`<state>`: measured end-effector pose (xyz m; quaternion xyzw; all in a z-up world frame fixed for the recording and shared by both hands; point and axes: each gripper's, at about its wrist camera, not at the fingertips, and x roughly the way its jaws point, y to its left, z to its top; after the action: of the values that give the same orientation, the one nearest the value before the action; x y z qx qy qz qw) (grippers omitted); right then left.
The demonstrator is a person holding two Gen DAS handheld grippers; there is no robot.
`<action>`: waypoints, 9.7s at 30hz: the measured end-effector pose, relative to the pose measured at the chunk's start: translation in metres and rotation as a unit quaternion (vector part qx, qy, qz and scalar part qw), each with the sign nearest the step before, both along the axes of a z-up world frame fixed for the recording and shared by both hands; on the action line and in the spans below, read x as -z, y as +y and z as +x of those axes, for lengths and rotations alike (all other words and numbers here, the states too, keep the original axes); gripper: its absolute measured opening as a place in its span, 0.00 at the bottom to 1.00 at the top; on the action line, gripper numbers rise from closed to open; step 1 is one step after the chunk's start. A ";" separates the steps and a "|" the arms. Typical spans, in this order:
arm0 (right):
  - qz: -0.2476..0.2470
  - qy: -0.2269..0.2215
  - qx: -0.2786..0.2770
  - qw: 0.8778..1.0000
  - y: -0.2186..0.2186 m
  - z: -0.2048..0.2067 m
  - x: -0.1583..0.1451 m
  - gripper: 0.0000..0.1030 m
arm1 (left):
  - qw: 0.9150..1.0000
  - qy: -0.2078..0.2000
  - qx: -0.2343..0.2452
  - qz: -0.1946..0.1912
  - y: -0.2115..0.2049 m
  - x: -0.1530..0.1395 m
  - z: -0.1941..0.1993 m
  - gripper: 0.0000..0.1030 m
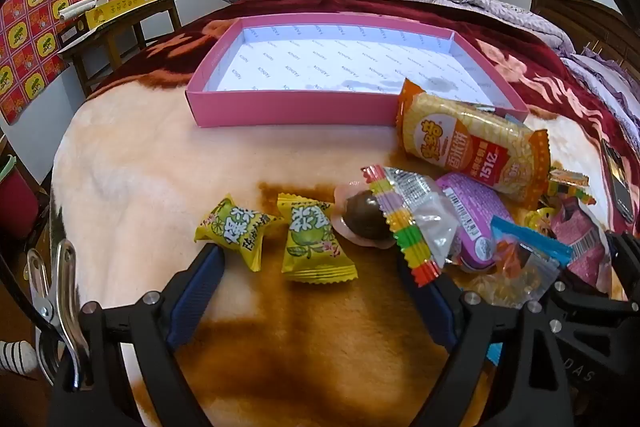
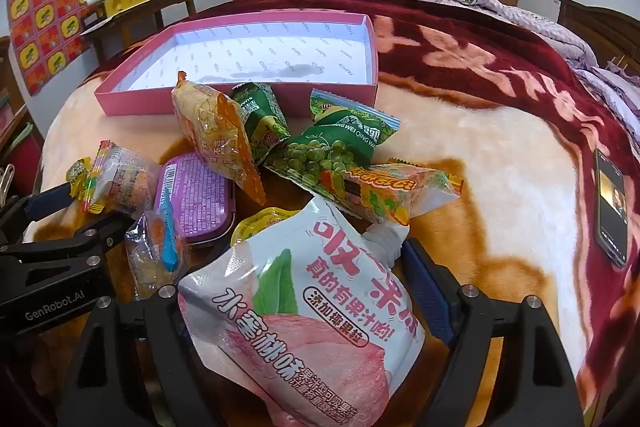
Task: Organize snacks
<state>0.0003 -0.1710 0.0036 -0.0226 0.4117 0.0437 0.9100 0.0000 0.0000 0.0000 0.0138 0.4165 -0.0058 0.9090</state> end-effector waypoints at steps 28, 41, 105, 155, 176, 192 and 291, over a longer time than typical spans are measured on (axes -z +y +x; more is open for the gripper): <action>0.000 0.000 0.000 1.000 0.000 0.000 0.000 0.82 | 1.000 0.000 0.000 0.001 0.000 0.000 0.000 0.90; 0.000 0.000 0.000 1.000 0.000 0.000 0.000 0.82 | 1.000 0.000 0.000 0.001 0.000 0.000 0.000 0.90; 0.025 -0.008 -0.058 0.998 -0.009 -0.015 -0.026 0.82 | 0.999 0.005 0.051 -0.007 0.008 -0.019 -0.013 0.83; 0.068 0.022 -0.101 0.992 -0.029 -0.026 -0.024 0.67 | 0.999 0.003 0.047 -0.025 0.049 -0.016 0.010 0.33; 0.071 -0.015 -0.104 0.992 -0.027 -0.032 -0.045 0.61 | 0.997 -0.043 0.056 -0.034 0.048 -0.054 -0.003 0.32; 0.068 -0.045 -0.113 0.990 -0.023 -0.029 -0.068 0.60 | 0.996 -0.063 0.061 -0.028 0.044 -0.075 0.006 0.32; 0.073 -0.066 -0.132 0.986 0.010 0.165 -0.069 0.59 | 0.998 -0.022 0.063 0.006 0.019 -0.050 0.178 0.42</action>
<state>0.1648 -0.1614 0.0729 -0.0134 0.3397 0.1918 0.9207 0.1777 0.0195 0.0502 0.0453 0.3946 -0.0604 0.9158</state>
